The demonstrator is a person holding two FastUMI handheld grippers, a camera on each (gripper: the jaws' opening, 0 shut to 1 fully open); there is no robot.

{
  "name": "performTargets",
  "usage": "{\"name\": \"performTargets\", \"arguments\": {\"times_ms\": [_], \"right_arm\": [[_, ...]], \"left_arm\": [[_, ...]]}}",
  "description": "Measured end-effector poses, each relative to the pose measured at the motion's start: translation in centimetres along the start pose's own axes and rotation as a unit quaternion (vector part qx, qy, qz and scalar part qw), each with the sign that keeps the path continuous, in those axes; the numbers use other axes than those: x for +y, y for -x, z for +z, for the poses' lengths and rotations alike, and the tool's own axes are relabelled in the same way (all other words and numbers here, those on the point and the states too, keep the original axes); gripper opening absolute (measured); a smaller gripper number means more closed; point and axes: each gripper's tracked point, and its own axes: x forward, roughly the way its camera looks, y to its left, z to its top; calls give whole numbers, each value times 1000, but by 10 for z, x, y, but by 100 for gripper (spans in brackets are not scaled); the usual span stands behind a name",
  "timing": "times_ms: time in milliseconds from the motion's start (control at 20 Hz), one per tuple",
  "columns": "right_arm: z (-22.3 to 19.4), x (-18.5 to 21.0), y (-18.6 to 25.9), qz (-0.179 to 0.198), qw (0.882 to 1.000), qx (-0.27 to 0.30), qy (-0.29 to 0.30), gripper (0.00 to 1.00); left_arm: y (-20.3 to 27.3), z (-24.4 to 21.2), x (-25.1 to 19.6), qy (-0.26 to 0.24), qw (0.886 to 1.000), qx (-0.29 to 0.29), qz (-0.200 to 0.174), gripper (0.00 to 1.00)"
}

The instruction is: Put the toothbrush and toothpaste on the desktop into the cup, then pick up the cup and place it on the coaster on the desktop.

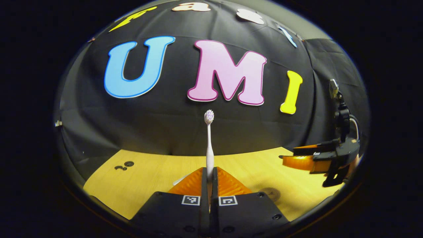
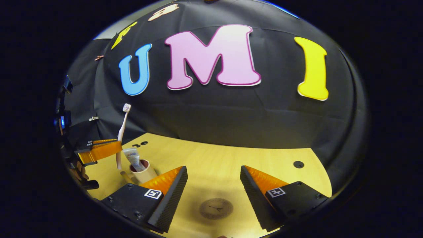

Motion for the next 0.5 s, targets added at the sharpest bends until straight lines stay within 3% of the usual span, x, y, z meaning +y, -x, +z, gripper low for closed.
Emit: {"name": "performTargets", "arguments": {"times_ms": [200, 500], "right_arm": [[-17, -34, 11, -38, 999, 11, -6, 99], [-41, -46, 19, -52, 998, 33, -2, 98]], "left_arm": [[-26, -16, 1, -49, 999, -4, -16, 6], [-39, -42, 7, -80, 996, 4, -28, 6]]}}
